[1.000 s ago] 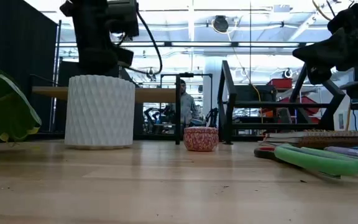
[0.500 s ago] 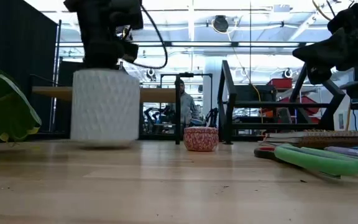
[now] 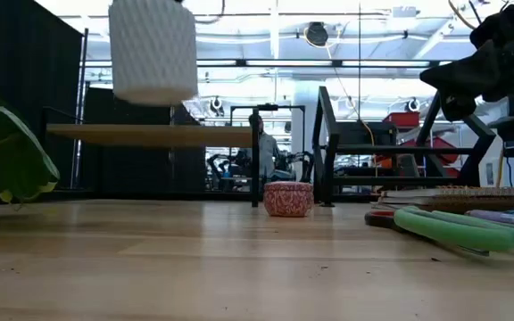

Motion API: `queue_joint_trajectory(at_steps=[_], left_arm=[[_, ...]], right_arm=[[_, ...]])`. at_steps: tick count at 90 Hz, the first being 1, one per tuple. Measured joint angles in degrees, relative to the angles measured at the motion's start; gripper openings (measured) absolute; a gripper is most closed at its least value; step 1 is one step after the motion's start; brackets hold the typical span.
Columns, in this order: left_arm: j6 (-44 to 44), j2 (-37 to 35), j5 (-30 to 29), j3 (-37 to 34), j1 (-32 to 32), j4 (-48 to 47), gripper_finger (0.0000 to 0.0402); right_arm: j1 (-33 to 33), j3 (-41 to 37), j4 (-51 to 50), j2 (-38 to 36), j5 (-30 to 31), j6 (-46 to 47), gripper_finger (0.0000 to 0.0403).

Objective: Stock shelves
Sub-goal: Put the white pen holder on the shelf

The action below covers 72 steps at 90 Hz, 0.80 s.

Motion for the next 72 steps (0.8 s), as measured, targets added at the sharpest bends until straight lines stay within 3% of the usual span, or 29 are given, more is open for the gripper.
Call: queue_joint_trajectory(at_steps=[10,45,72], left_arm=[[0.39,0.04,-2.60,3.81,7.48,-2.59,0.0000],[7.63,2.32,-0.28,4.47,37.00,-2.51,0.0000],[7.06,5.95,4.79,4.43,43.88,0.54,0.0000]], right_arm=[[0.02,0.00,-0.02,0.02,-0.02,0.02,0.0000],[-0.01,0.00,-0.02,0.02,0.01,-0.01,0.0000],[-0.01,0.00,-0.02,0.01,0.01,0.00,0.0000]])
